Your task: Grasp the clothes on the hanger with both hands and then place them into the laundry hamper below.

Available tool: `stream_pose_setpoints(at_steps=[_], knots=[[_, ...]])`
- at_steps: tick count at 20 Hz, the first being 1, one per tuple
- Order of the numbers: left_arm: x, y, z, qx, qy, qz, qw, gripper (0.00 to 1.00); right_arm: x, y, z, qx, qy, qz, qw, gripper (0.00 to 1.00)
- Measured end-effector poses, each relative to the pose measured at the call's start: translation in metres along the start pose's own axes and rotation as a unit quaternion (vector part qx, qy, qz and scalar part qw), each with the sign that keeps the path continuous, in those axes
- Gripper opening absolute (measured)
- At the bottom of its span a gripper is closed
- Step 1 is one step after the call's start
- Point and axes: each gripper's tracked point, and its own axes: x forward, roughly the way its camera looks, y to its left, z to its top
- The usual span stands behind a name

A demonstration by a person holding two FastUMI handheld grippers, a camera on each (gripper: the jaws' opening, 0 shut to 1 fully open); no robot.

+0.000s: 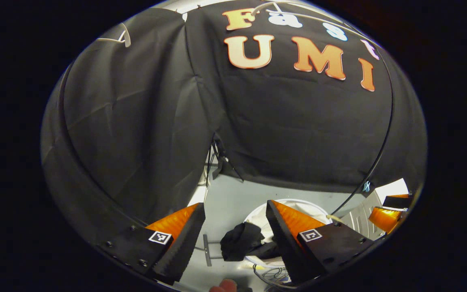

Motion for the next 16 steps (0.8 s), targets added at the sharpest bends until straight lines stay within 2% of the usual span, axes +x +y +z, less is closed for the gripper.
stream_pose_setpoints(at_steps=[8, 13, 16], knots=[[-0.052, -0.012, 0.099, -0.022, -0.111, -0.026, 0.993, 0.98, -0.068, 0.015, 0.107, -0.007, -0.12, 0.004, 0.993, 0.94], [-0.083, -0.015, 0.144, -0.04, -0.167, -0.041, 0.984, 0.99, -0.108, 0.01, 0.164, -0.014, -0.194, -0.009, 0.981, 0.94], [-0.102, -0.022, 0.161, -0.051, -0.194, -0.061, 0.978, 0.97, -0.144, 0.011, 0.194, -0.008, -0.25, -0.014, 0.968, 0.94]])
